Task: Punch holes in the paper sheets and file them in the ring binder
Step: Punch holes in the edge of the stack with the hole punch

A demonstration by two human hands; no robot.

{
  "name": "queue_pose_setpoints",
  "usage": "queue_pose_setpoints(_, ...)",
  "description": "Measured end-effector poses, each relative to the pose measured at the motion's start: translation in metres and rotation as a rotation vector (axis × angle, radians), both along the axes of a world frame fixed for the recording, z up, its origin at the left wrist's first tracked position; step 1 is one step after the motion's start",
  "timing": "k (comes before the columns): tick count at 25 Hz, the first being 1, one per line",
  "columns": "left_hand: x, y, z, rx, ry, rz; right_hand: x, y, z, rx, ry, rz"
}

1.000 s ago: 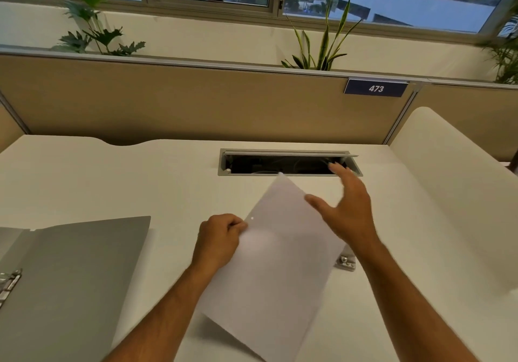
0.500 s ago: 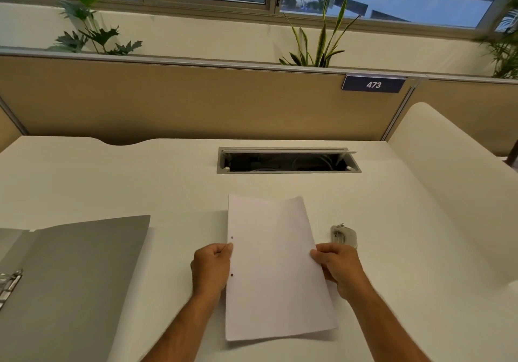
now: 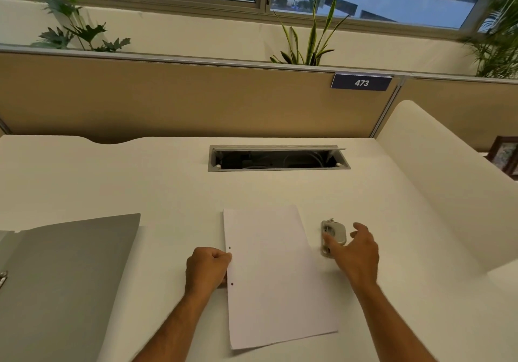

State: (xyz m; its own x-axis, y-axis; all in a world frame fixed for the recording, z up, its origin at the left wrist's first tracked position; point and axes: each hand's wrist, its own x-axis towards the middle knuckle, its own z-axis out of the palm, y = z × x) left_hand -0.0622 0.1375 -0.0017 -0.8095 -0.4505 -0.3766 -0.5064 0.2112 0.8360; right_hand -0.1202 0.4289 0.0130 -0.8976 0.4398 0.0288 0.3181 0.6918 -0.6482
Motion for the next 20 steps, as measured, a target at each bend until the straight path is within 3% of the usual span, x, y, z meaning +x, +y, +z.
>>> queue_pose_setpoints(2, 0.001, 0.003, -0.001, 0.006, 0.002, 0.005, -0.005, 0.0, -0.005, 0.038, -0.115, 0.071)
queue_pose_setpoints(5, 0.0, 0.005, -0.002, 0.017, -0.001, 0.009, -0.006, -0.001, -0.009, 0.117, -0.092, 0.142)
queue_pose_setpoints(17, -0.002, 0.009, -0.005, -0.005, 0.0, 0.022, -0.009, 0.025, -0.01, 0.116, -0.121, 0.099)
queue_pose_setpoints(20, -0.003, 0.009, -0.004, 0.001, 0.002, 0.018, -0.004, 0.018, -0.006, 0.239, -0.09, 0.057)
